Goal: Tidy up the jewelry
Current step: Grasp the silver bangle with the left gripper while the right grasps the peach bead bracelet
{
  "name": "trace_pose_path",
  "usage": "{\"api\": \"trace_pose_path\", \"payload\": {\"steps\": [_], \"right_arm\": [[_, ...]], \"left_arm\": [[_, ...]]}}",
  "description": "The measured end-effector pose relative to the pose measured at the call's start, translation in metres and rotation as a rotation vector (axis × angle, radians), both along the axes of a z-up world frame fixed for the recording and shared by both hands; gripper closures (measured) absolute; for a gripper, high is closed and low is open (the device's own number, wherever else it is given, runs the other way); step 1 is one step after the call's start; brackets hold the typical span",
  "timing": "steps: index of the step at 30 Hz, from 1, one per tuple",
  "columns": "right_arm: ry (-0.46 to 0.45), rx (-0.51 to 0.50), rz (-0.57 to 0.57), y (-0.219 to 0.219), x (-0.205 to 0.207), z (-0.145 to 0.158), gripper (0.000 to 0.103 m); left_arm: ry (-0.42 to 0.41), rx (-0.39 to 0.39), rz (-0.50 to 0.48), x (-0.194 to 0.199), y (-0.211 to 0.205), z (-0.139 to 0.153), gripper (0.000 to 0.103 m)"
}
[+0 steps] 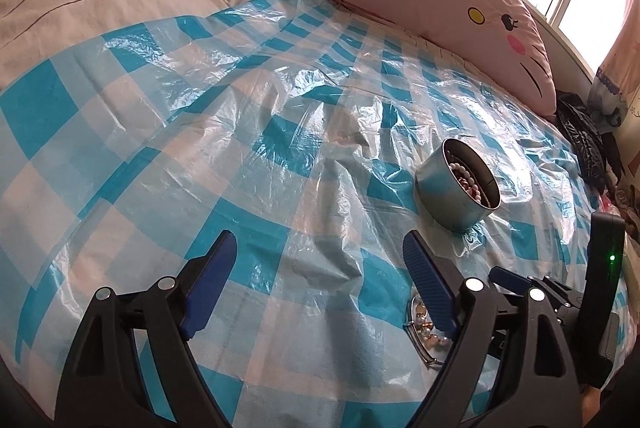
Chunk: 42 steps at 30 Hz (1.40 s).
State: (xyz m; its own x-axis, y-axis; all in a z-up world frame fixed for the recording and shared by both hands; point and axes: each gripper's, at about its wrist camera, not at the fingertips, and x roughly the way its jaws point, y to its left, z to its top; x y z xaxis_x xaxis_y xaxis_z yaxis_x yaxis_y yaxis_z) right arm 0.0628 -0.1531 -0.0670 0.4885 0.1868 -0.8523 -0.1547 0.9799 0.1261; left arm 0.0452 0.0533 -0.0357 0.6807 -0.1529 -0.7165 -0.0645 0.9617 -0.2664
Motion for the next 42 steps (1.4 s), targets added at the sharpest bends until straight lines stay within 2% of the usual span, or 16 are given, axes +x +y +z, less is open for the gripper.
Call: {"api": "trace_pose_path", "payload": {"steps": [2, 5, 9, 12, 17, 21, 25, 29, 34, 36, 37, 39, 40, 42], "right_arm": [[-0.010, 0.049, 0.006, -0.003, -0.001, 0.004, 0.036], [-0.006, 0.029, 0.041, 0.008, 0.002, 0.006, 0.035], [0.012, -0.097, 0.041, 0.017, 0.004, 0.001, 0.033], [0.017, -0.106, 0.031, 0.010, 0.001, -0.001, 0.033], [0.027, -0.203, 0.014, -0.006, -0.013, -0.001, 0.028], [0.022, -0.286, -0.074, -0.030, -0.031, 0.005, 0.026], [0.015, -0.193, -0.217, -0.063, -0.049, 0.012, 0.026], [-0.051, -0.052, -0.314, -0.080, -0.067, 0.016, 0.026], [-0.083, 0.035, -0.248, -0.068, -0.064, 0.018, 0.028], [-0.066, 0.048, -0.211, -0.062, -0.059, 0.015, 0.050], [-0.056, 0.049, -0.194, -0.059, -0.058, 0.012, 0.051], [-0.014, 0.045, -0.184, -0.055, -0.054, 0.004, 0.061], [-0.004, 0.054, -0.193, -0.057, -0.053, 0.001, 0.061], [0.003, 0.074, -0.206, -0.061, -0.054, -0.001, 0.069]], "left_arm": [[-0.001, 0.003, -0.001, 0.000, 0.000, 0.000, 0.021], [0.000, 0.007, -0.004, 0.000, 0.000, -0.001, 0.021], [0.002, 0.010, -0.004, 0.000, 0.001, -0.001, 0.020], [0.002, 0.009, -0.006, 0.000, 0.001, -0.001, 0.020], [0.001, 0.020, -0.024, 0.000, -0.005, -0.001, 0.020], [0.004, 0.048, -0.098, 0.000, -0.020, -0.003, 0.020], [-0.007, 0.099, -0.230, -0.004, -0.048, -0.003, 0.020], [0.012, 0.152, -0.368, -0.006, -0.080, -0.008, 0.022], [0.038, 0.217, -0.443, -0.005, -0.103, -0.018, 0.041], [0.051, 0.234, -0.454, -0.003, -0.108, -0.022, 0.047], [0.057, 0.244, -0.459, -0.002, -0.110, -0.024, 0.048], [0.079, 0.256, -0.478, 0.000, -0.115, -0.030, 0.055], [0.091, 0.261, -0.490, 0.001, -0.117, -0.032, 0.058], [0.102, 0.266, -0.506, 0.000, -0.120, -0.035, 0.073]]}}
